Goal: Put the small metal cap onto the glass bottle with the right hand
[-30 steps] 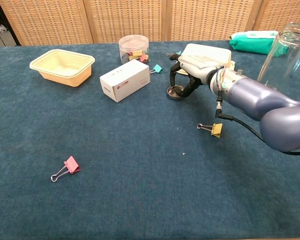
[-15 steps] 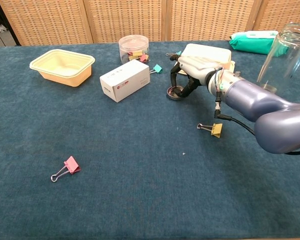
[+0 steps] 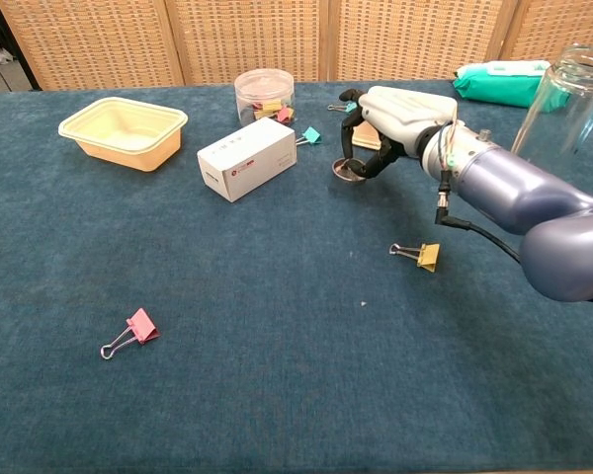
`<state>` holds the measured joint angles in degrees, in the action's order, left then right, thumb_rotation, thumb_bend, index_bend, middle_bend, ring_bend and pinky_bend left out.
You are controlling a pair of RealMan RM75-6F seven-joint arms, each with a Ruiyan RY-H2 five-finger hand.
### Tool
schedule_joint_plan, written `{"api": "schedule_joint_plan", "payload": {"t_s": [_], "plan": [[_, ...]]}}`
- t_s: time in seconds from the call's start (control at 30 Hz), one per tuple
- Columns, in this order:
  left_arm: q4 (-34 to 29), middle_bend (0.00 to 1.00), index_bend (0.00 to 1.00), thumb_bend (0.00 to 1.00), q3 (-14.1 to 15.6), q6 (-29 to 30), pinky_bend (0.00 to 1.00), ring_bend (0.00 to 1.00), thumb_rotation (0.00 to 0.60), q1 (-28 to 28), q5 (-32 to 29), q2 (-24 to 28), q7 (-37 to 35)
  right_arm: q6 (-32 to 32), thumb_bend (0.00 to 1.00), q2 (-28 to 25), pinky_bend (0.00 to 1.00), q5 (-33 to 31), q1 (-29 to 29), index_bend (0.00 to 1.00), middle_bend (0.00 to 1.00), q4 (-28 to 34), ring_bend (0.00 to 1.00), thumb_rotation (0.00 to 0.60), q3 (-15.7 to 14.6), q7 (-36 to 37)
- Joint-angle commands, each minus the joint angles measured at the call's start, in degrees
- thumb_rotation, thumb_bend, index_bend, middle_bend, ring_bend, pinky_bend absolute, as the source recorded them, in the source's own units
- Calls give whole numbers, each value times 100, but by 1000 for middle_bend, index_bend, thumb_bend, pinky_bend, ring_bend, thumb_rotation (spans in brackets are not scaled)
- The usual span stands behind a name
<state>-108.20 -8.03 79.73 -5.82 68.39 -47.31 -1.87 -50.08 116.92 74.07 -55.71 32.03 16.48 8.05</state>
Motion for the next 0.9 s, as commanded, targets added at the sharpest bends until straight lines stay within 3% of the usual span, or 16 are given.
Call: {"api": "schedule_joint_plan", "payload": {"t_s": [0.03, 0.53, 0.7, 0.9], "plan": [[-6, 0, 0, 38, 13, 11, 0, 0, 600, 9, 39, 8, -17, -187, 556, -278, 0, -48, 141, 629, 0, 463, 0, 600, 67, -175], [-42, 0, 0, 37, 81, 98, 0, 0, 600, 53, 281, 26, -46, -1059, 558, -2315, 0, -436, 745, 637, 0, 3783, 0, 600, 632, -1506], [-52, 0, 0, 37, 106, 99, 0, 0, 600, 59, 318, 28, -22, -1290, 567, -3042, 0, -551, 964, 643, 0, 4556, 0, 600, 793, -1834], [-69, 0, 0, 38, 135, 115, 0, 0, 600, 73, 344, 7, 18, -1368, 566, -3695, 0, -571, 1279, 643, 0, 4836, 0, 600, 717, -1774]]}}
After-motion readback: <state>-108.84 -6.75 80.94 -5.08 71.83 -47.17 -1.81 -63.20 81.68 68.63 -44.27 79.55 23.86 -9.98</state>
